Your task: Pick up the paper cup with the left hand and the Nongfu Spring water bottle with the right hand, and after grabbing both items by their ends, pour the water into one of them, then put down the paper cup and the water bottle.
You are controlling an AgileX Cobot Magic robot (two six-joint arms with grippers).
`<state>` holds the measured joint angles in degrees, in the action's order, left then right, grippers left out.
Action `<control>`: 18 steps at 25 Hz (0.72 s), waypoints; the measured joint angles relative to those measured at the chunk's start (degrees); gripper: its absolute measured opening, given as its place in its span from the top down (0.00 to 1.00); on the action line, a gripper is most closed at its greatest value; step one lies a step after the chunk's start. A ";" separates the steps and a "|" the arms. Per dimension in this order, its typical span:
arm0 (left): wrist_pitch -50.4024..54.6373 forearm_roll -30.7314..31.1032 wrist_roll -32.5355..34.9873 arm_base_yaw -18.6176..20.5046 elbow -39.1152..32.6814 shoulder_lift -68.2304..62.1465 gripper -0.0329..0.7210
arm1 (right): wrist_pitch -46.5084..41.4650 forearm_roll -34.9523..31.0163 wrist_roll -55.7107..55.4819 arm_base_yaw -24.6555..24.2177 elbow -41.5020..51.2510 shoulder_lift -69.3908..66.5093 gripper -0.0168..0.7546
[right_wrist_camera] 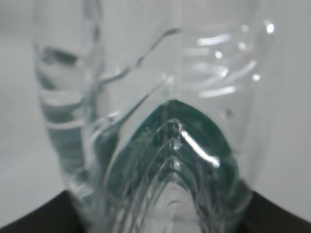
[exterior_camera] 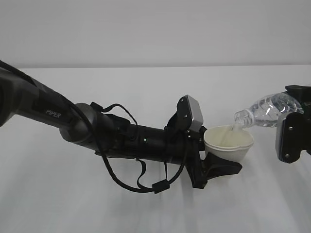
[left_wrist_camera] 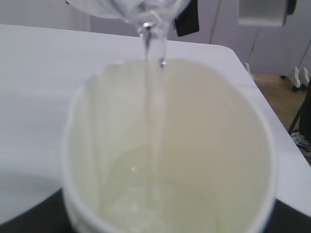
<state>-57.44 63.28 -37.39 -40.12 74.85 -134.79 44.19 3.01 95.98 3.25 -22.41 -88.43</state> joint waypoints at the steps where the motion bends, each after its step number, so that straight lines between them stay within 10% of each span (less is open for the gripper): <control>1: 0.00 0.00 0.00 0.00 0.00 0.00 0.38 | 0.00 0.00 0.00 0.00 0.00 0.00 0.49; 18: 0.00 0.18 0.00 0.00 0.00 -0.11 0.38 | 0.00 0.00 0.98 0.00 0.00 0.00 0.49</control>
<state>-57.44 63.46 -37.39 -40.12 74.85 -134.89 44.19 3.01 96.96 3.25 -22.41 -88.43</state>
